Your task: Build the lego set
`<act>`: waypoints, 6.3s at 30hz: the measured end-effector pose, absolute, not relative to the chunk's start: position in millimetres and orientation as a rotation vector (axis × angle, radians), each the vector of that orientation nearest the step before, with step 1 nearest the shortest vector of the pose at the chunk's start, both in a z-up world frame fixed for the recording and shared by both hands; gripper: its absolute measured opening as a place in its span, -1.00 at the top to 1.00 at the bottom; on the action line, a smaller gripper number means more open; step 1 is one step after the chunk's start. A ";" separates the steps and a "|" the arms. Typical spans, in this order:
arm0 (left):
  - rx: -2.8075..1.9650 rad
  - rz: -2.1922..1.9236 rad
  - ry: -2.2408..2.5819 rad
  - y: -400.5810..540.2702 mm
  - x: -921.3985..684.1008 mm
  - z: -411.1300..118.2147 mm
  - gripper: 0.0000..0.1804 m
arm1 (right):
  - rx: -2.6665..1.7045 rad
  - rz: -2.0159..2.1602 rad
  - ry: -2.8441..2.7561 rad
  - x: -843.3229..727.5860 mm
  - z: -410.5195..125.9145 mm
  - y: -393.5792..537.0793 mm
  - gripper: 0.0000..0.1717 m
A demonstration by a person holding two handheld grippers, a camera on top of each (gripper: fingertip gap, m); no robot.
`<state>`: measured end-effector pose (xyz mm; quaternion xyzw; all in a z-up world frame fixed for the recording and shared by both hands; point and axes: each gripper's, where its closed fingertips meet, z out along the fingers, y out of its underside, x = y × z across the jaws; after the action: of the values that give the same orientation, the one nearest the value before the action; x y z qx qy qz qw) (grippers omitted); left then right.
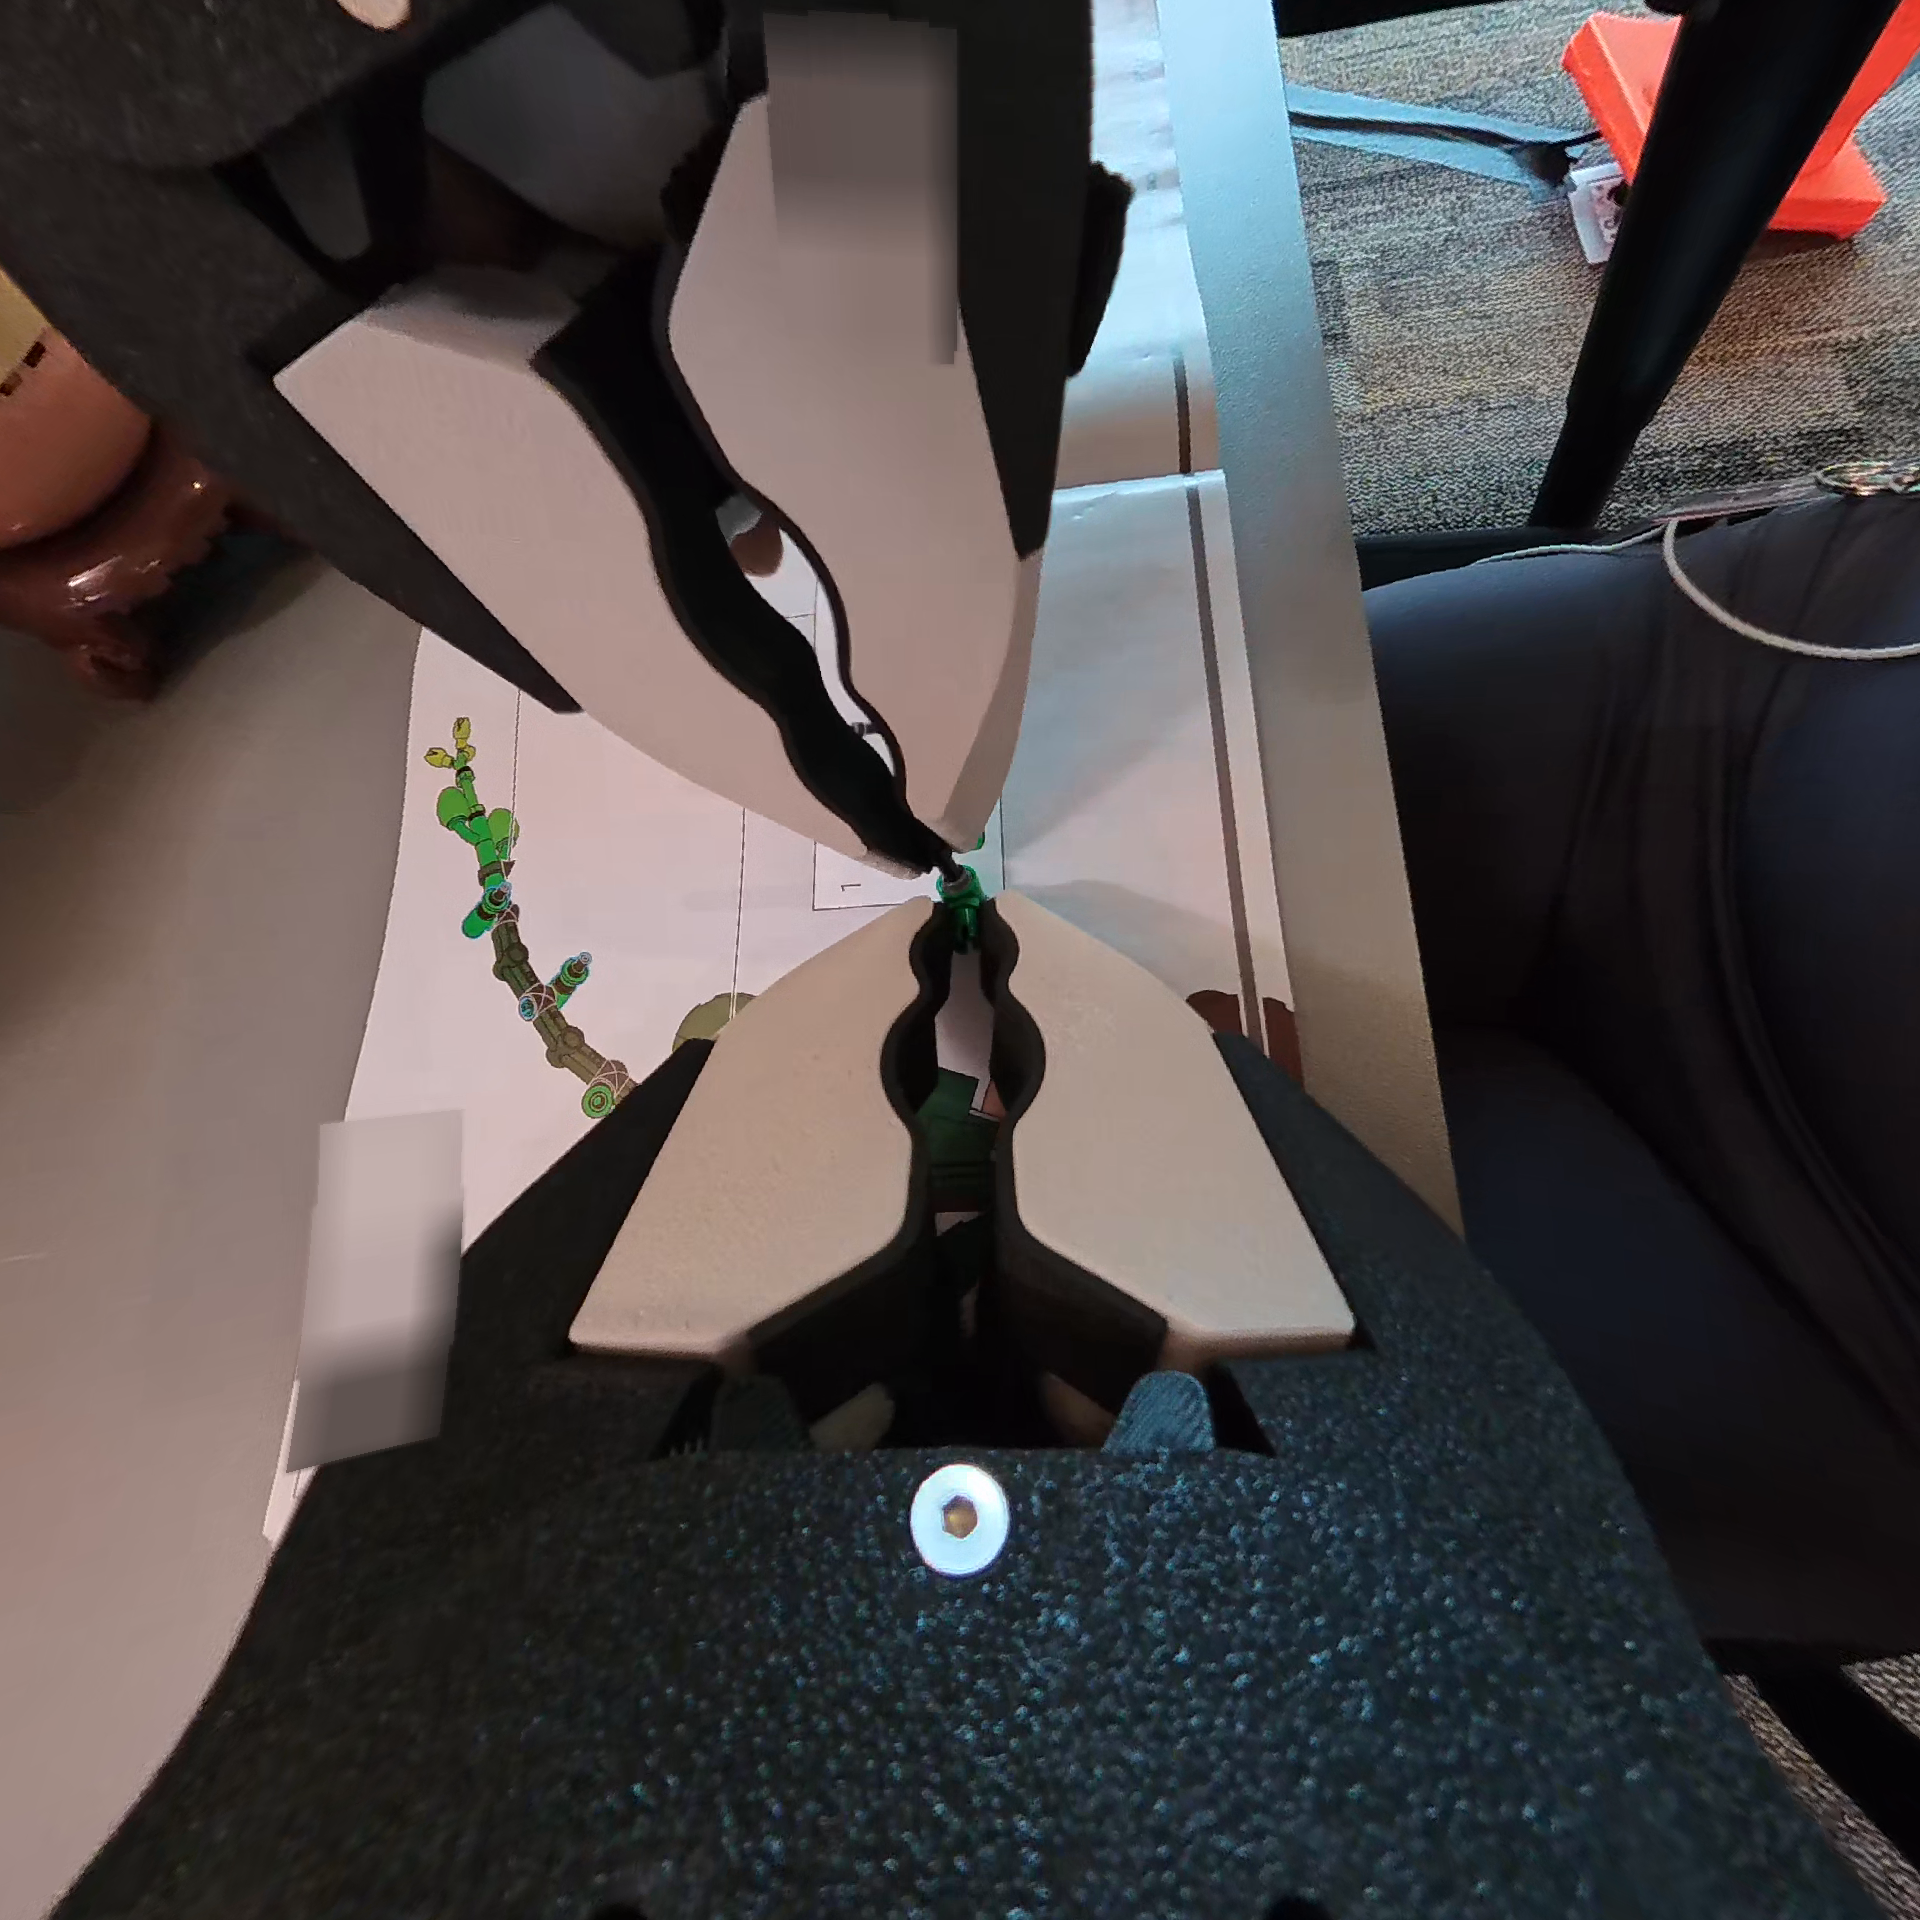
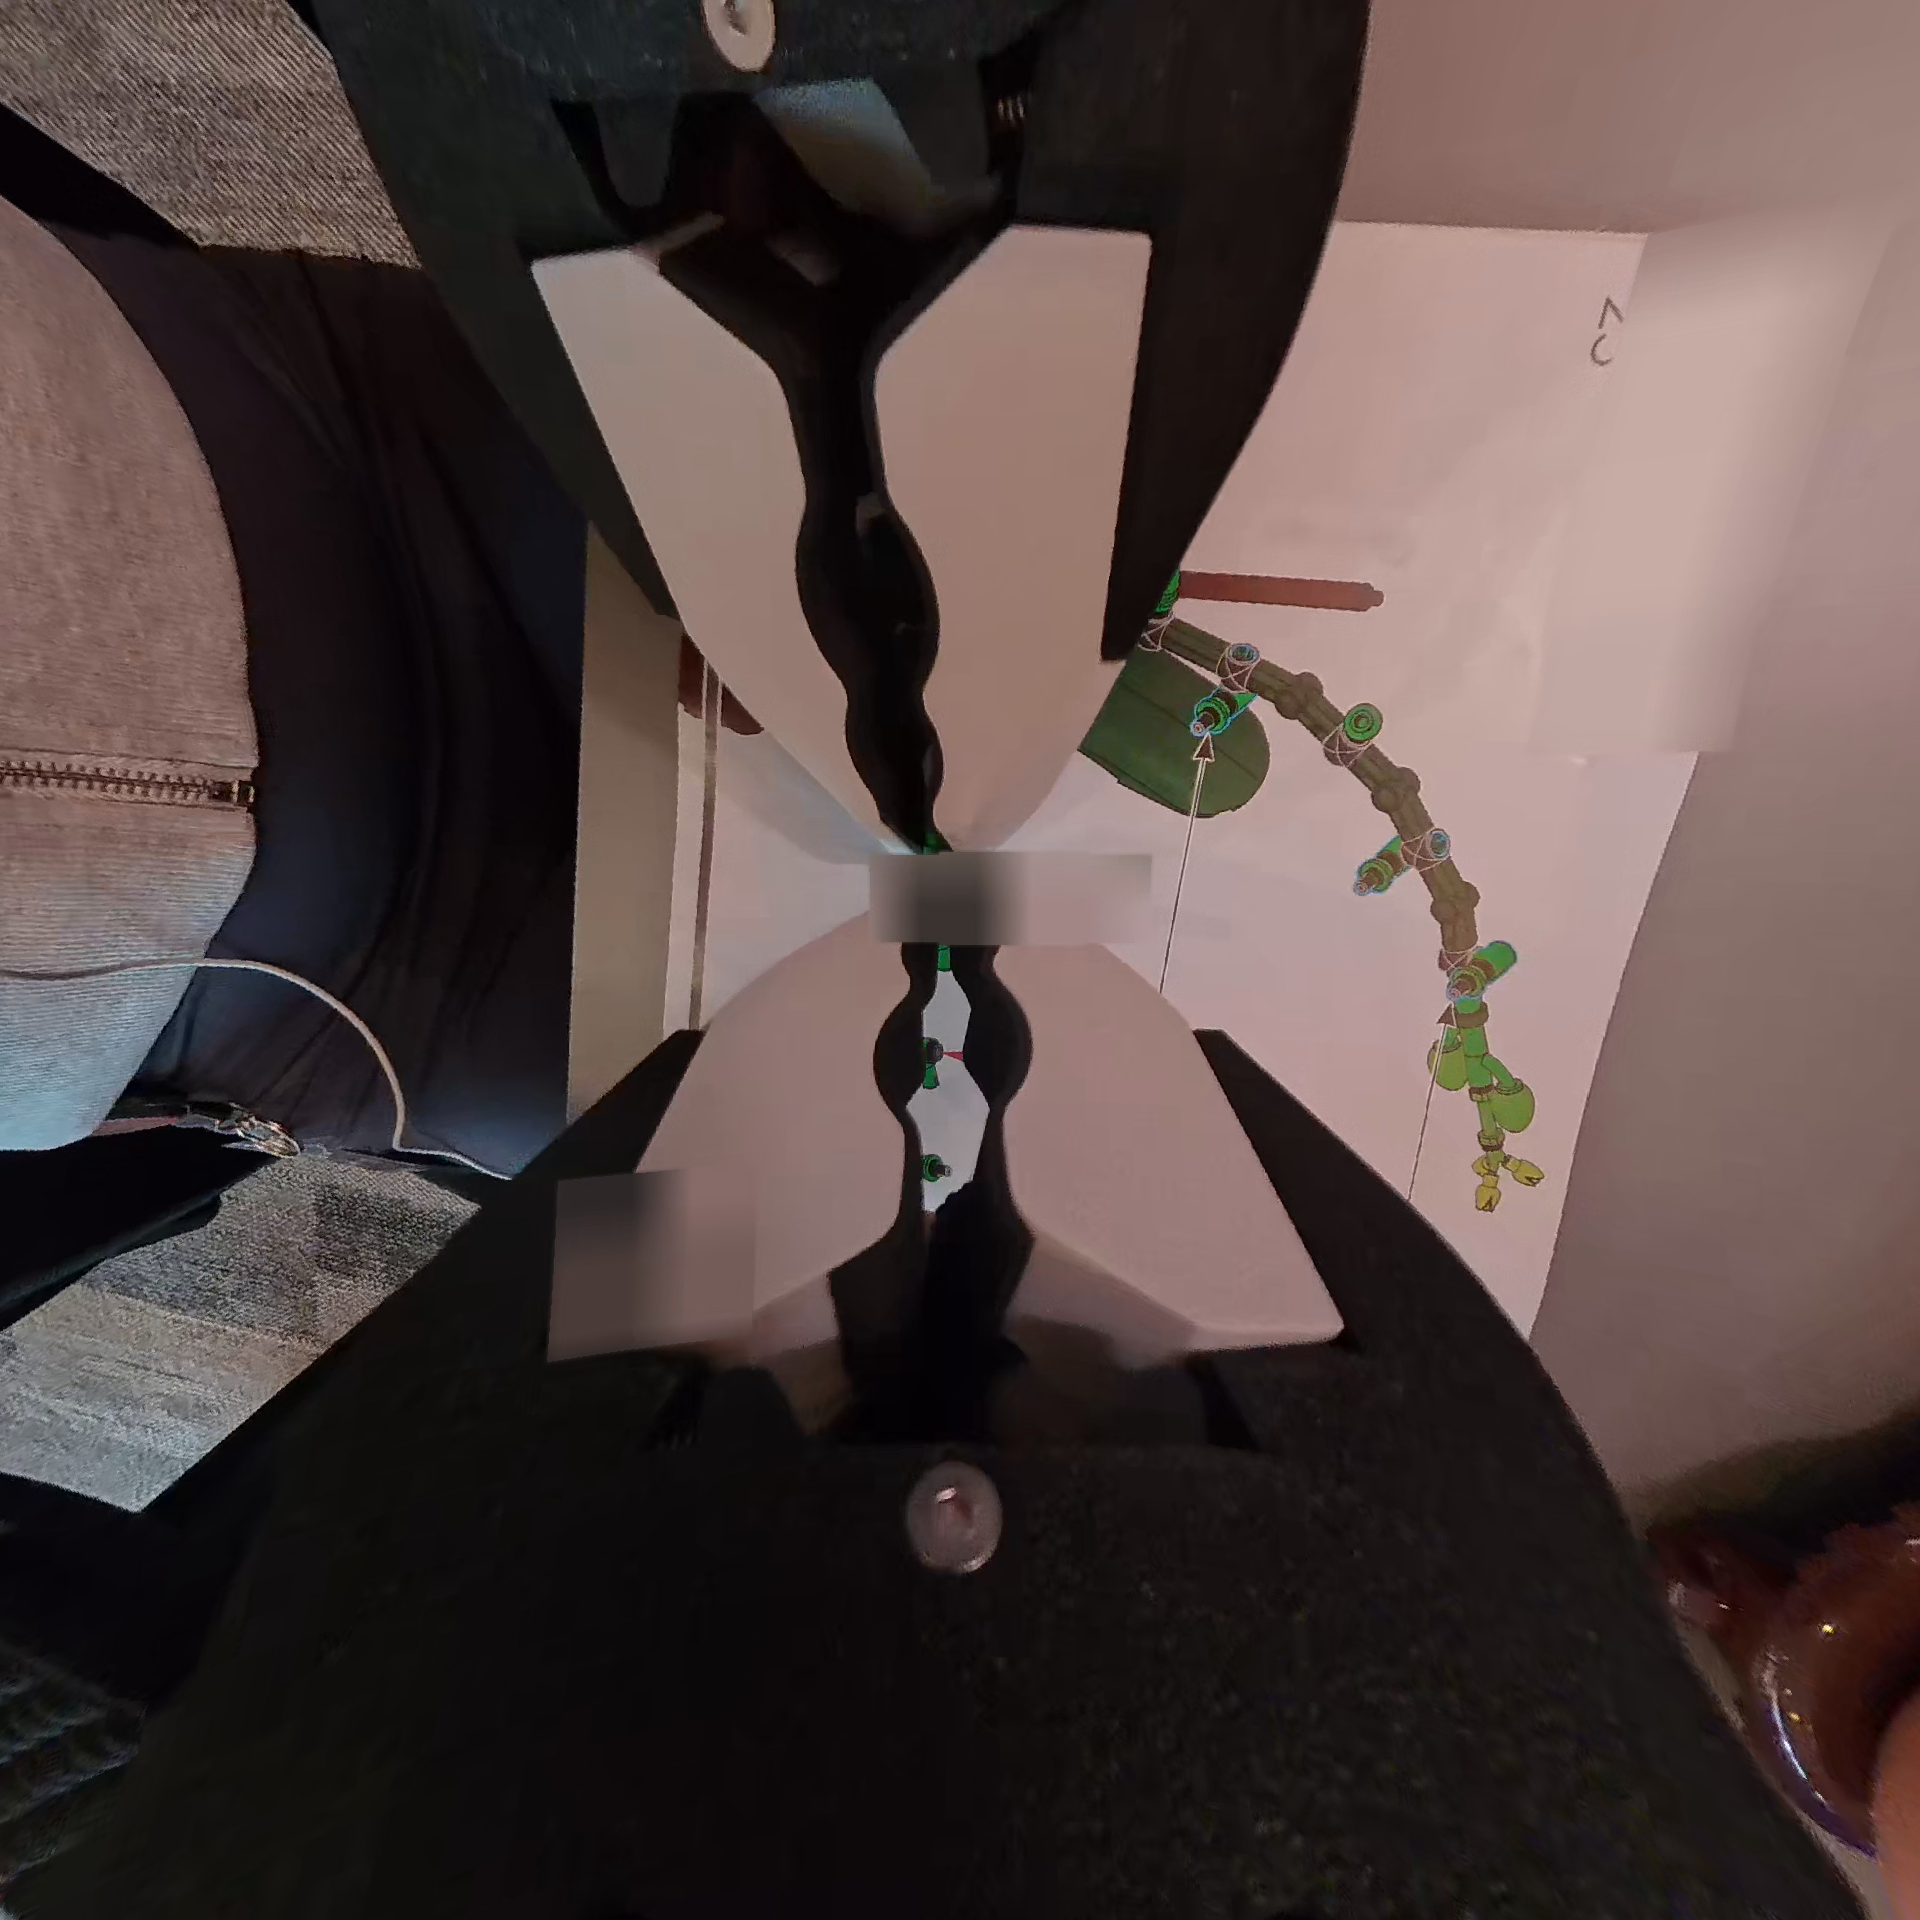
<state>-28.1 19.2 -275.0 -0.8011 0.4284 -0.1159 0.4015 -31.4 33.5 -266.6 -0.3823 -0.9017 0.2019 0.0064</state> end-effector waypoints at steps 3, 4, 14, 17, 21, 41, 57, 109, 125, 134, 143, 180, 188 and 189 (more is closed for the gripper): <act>-2.027 -0.297 1.082 18.6 -28.3 -274.8 0.95 | -1.187 0.585 -2.831 -32.1 -266.4 33.0 0.98; -2.027 -0.296 1.082 18.8 -28.5 -274.8 0.95 | -1.193 0.574 -2.831 -32.1 -266.5 32.4 0.98; -2.048 -0.303 1.046 19.7 -28.5 -275.0 0.96 | -1.257 0.544 -2.718 -31.9 -269.7 32.9 0.98; -2.043 -0.294 1.048 19.7 -28.4 -274.6 0.95 | -1.262 0.523 -2.688 -31.1 -270.2 32.3 0.98; -2.047 -0.299 1.046 18.8 -28.4 -274.5 0.95 | -1.244 0.522 -2.681 -32.0 -268.6 31.6 0.97; -2.048 -0.292 1.038 18.9 -29.1 -274.2 0.95 | -1.388 1.497 -1.352 20.7 -176.4 100.7 0.68; -2.043 -0.283 1.041 18.2 -28.4 -274.5 0.95 | -1.357 1.215 -1.597 21.5 -214.5 95.5 0.76; -2.050 -0.302 1.041 20.5 -30.1 -274.5 0.94 | -1.416 0.809 -2.422 19.1 -273.4 106.1 0.90; -2.051 -0.305 1.040 20.2 -30.7 -274.1 0.94 | -1.226 0.738 -2.196 -12.6 -255.2 112.4 0.98; -2.048 -0.300 1.041 20.2 -29.1 -275.0 0.94 | -1.102 0.450 -2.212 -23.0 -269.0 112.1 0.97; -2.049 -0.302 1.041 19.7 -28.5 -275.1 0.94 | -1.237 0.644 -2.395 4.9 -272.1 93.9 0.97; -2.049 -0.302 1.041 20.4 -28.7 -275.2 0.94 | -1.365 0.993 -2.440 17.2 -269.1 88.3 0.96; -2.049 -0.301 1.041 21.5 -29.3 -275.2 0.94 | -1.339 0.866 -2.476 17.6 -269.4 85.4 0.86; -2.050 -0.302 1.041 21.5 -30.0 -274.2 0.94 | -1.340 0.843 -2.483 17.9 -270.8 85.4 0.86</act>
<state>-30.0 21.5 -274.2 -0.8103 0.4113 -0.1194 0.4000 17.9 85.4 -270.8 -0.4529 -0.8391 0.2849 0.0982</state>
